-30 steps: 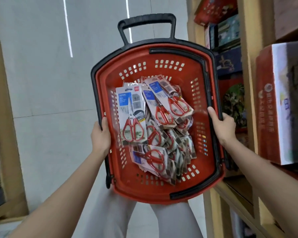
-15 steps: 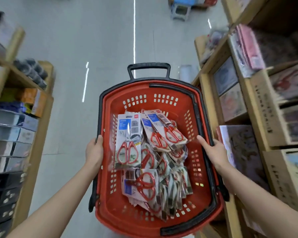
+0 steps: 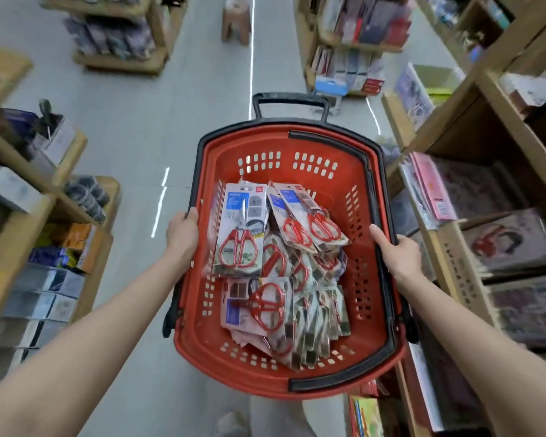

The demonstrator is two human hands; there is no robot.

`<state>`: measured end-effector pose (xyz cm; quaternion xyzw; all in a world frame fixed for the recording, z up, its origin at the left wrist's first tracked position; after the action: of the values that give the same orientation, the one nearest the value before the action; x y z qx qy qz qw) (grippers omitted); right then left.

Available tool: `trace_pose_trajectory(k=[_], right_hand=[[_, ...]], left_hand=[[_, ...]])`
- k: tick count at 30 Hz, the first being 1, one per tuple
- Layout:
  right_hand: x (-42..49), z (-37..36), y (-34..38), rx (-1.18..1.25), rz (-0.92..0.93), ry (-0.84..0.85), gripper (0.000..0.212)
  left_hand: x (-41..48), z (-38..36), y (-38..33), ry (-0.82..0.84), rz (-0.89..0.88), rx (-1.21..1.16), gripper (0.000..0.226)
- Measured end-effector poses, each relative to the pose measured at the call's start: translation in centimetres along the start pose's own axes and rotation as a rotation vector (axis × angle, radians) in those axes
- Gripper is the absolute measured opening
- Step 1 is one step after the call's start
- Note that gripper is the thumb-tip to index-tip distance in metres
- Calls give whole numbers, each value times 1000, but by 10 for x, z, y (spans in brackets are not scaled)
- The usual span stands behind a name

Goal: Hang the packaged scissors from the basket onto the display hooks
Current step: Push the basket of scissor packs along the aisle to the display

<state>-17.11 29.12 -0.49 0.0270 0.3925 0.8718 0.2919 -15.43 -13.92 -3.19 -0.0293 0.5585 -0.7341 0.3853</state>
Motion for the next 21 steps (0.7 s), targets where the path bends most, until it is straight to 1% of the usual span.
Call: trace_pose_trajectory(k=[1,4,7,8,11,13,14,17,19,21], right_hand=[[13,-4,9,14,7,9,111],[48,-17,38,57,-12,46,75],[84,-33,64,56,-26,65,57],[96,-38,75,55,-29,73,54],[133,-60,109,42,-25,85,60],[157,-77,136,23,-16,114,60],[170,-87,149,9,-15,114,64],[214,-121,186,-12,-11,127,87],[239,-144,214,-33,-13,135,84],[263,-165,244,-41,-20,124,70]], left_hand=[[10,-7,-11,10,10,0,44],[37,-27,-45,10,41,-28,41],[66,-46,-75,14,50,-42,38],[77,-52,-83,11,58,-50,37],[113,-67,-105,2,101,-74,36],[143,-73,-118,-10,120,-92,35],[159,-76,-124,-9,131,-92,36],[211,-87,-145,-1,150,-92,36],[250,-96,-160,18,165,-98,36],[288,-104,-177,43,177,-100,37]])
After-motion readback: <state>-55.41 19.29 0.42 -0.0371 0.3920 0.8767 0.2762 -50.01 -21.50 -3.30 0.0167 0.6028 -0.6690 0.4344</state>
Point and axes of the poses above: each hand's wrist, its own x-axis towards the middle knuckle, its own z-axis out of the back of the hand, y = z × x, the point moved 7 cm from there along x, towards the middle knuckle, and after that the axes turned 8 degrees about -y, right-handed, at the moved point
